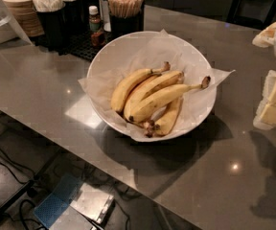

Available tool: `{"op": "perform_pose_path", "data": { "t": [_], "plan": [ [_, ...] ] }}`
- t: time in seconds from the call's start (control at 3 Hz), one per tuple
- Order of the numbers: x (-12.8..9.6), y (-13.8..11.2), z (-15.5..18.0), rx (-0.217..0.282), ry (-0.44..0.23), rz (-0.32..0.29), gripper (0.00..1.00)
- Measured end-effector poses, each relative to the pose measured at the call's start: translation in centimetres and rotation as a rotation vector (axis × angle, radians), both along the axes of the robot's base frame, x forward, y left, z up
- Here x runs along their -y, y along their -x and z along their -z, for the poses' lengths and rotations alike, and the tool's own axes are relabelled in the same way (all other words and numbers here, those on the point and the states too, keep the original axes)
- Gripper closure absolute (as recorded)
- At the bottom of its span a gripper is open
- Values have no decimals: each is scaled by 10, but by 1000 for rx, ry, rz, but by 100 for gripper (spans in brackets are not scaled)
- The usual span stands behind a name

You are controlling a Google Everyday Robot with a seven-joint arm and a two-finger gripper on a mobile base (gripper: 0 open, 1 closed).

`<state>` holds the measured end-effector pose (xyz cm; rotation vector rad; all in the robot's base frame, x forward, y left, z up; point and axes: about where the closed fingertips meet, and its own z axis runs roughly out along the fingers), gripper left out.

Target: Pick banana from white bowl

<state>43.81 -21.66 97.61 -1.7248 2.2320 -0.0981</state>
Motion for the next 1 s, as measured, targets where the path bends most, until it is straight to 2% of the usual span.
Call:
{"op": "perform_pose_path", "data": {
  "t": [0.33,1.0],
  "plan": [
    [-6,-1,-3,18,-9,-11,0],
    [-86,-20,-58,172,-87,-186,0]
  ]
}}
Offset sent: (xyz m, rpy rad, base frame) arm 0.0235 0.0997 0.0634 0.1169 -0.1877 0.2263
